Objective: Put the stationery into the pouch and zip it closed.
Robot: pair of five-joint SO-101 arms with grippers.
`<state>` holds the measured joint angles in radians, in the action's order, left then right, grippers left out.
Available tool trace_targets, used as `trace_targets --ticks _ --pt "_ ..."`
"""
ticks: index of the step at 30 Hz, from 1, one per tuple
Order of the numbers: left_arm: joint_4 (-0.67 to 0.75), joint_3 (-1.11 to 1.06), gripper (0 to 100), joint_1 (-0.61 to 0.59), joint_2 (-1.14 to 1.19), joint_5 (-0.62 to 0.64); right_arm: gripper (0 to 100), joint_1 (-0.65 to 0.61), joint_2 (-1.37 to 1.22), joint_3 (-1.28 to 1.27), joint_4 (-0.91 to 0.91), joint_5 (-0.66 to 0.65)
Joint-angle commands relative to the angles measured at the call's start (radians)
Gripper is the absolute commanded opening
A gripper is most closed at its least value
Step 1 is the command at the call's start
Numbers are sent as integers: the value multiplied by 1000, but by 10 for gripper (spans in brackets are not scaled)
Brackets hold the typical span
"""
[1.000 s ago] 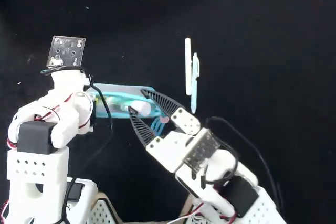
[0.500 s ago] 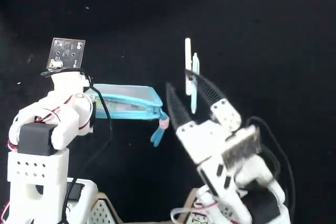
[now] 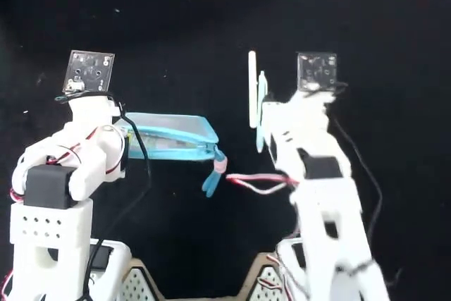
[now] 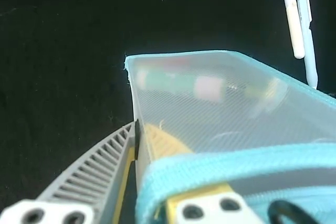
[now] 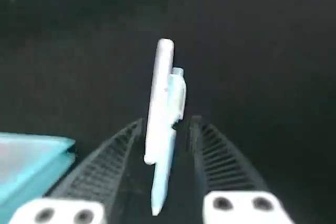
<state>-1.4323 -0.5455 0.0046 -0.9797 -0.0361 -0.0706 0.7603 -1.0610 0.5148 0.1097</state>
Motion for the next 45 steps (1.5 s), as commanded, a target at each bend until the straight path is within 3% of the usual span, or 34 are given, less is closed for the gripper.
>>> trace_targets --ticks 1,6,15,22,30,37,45 --pt "11 87 31 13 -12 8 134 14 -225 12 -127 43" --pt "15 145 33 13 -11 -2 137 17 -542 194 -97 72" --pt "14 110 32 12 -8 -2 139 29 -911 610 209 69" --pt "15 54 31 -102 -9 8 139 83 -970 710 252 63" --pt "15 28 32 -102 -11 8 139 78 -1047 766 255 3" --pt "15 27 32 -102 -11 8 139 81 -987 852 394 -9" --pt "61 -28 32 -102 -12 8 139 8 -957 759 267 -14"
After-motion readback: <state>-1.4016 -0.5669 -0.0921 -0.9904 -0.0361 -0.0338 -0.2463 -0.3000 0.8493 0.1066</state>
